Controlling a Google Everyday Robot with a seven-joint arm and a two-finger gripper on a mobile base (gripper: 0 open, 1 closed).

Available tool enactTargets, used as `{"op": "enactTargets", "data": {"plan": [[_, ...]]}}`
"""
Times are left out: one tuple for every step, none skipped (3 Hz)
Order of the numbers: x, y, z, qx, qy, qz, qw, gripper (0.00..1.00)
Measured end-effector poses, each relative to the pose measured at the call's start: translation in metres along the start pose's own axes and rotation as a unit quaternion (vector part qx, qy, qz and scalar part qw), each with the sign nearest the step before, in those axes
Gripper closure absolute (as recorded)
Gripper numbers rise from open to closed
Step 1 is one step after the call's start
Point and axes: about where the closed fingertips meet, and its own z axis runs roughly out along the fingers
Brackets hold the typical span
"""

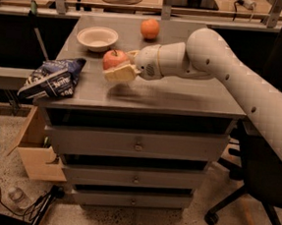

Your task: Move apple near blue chip bag

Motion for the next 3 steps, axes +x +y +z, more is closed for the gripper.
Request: {"op": "enactTargets", "data": {"plan": [[0.007,0.01,0.01,-0.012,-0.005,0.002,0.9999,1.0],[0.025,0.014,0.023,-0.022,0.004,0.003,0.9997,1.0],[0.036,0.018,0.032,-0.032,0.005,0.001,0.9995,1.0]]}}
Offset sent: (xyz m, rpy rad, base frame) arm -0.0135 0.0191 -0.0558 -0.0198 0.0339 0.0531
